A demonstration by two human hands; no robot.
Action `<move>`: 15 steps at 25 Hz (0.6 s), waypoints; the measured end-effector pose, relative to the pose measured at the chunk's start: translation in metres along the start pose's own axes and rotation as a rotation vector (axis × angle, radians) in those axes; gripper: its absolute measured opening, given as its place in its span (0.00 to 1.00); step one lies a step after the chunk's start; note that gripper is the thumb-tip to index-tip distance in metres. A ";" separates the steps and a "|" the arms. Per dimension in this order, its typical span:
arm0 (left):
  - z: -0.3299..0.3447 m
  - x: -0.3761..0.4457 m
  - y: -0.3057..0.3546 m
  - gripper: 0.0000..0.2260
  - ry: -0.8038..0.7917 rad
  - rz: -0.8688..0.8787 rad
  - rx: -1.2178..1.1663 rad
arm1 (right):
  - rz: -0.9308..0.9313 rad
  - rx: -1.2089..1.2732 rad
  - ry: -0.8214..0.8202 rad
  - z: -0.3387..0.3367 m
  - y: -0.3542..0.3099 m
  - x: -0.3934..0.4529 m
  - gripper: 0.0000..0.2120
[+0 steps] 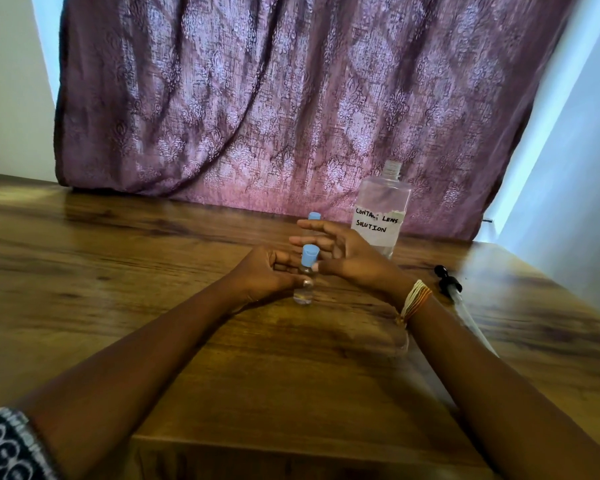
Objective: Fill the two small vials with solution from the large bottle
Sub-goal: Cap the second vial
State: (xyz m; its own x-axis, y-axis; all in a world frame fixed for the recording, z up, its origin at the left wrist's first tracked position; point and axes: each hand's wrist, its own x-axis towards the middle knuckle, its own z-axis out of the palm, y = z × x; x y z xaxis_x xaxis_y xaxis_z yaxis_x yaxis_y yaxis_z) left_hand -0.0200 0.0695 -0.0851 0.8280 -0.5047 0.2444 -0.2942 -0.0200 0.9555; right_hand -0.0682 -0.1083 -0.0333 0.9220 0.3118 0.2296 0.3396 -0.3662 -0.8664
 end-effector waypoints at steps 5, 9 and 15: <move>0.000 -0.003 0.000 0.08 -0.010 0.000 -0.013 | 0.013 -0.198 0.247 0.008 0.001 0.001 0.34; 0.001 -0.003 0.003 0.09 0.005 0.002 0.000 | -0.009 0.052 -0.003 -0.003 -0.004 -0.001 0.31; 0.001 -0.002 0.002 0.09 -0.018 0.011 0.006 | -0.035 -0.081 0.078 0.007 -0.003 0.000 0.28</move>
State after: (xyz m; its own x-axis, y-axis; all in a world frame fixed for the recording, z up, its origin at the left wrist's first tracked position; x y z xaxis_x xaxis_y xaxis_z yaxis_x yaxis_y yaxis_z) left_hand -0.0229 0.0696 -0.0840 0.8160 -0.5202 0.2520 -0.3064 -0.0196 0.9517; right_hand -0.0702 -0.1008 -0.0333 0.9198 0.2581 0.2955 0.3829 -0.4267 -0.8193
